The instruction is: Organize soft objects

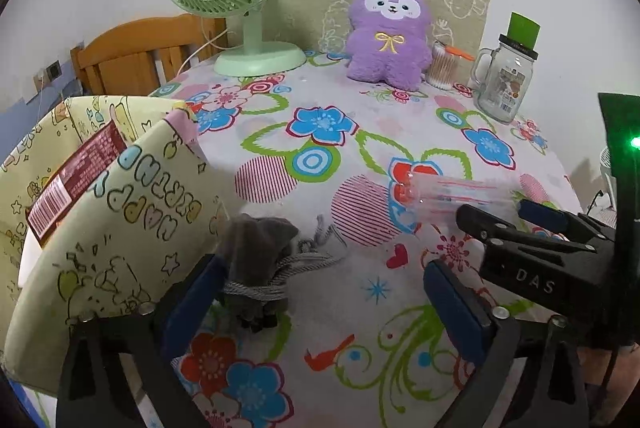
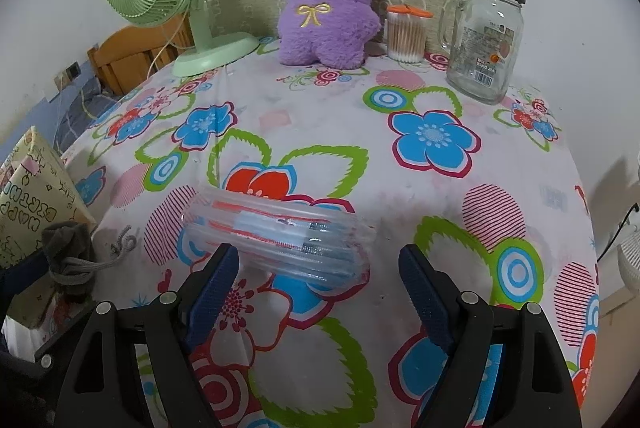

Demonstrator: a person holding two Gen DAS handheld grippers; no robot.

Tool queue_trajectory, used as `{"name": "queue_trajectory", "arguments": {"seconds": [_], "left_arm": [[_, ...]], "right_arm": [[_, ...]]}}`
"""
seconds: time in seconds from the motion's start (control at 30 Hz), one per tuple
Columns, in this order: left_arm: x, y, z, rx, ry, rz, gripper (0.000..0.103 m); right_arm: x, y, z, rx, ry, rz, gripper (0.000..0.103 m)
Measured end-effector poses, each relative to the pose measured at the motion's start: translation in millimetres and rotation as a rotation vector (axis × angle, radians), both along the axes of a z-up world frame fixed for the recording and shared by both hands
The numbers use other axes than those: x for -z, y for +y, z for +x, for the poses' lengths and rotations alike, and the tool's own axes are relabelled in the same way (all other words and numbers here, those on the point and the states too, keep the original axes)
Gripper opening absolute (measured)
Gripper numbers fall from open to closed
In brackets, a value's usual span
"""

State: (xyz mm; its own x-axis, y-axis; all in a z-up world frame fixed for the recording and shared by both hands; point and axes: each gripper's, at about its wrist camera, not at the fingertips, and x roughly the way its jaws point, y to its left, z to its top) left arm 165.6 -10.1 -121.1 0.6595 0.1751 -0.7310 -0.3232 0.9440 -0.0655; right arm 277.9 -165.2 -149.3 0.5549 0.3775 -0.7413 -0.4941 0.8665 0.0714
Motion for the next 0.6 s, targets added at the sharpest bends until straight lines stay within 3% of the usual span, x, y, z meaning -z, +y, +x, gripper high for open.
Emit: {"name": "queue_trajectory", "arguments": {"seconds": [0.17, 0.23, 0.43, 0.6], "left_arm": [[-2, 10, 3, -0.001, -0.008, -0.009, 0.063], [-3, 13, 5, 0.008, -0.012, -0.024, 0.038], [-5, 19, 6, 0.039, -0.010, -0.057, 0.022], [-9, 18, 1, 0.070, -0.025, -0.094, 0.015]], "right_arm": [[-1, 0, -2, 0.010, -0.012, -0.005, 0.084], [-1, 1, -3, 0.011, -0.018, -0.010, 0.084], [-2, 6, -4, 0.006, -0.021, 0.000, 0.084], [-2, 8, -4, 0.004, -0.024, 0.002, 0.084]]}}
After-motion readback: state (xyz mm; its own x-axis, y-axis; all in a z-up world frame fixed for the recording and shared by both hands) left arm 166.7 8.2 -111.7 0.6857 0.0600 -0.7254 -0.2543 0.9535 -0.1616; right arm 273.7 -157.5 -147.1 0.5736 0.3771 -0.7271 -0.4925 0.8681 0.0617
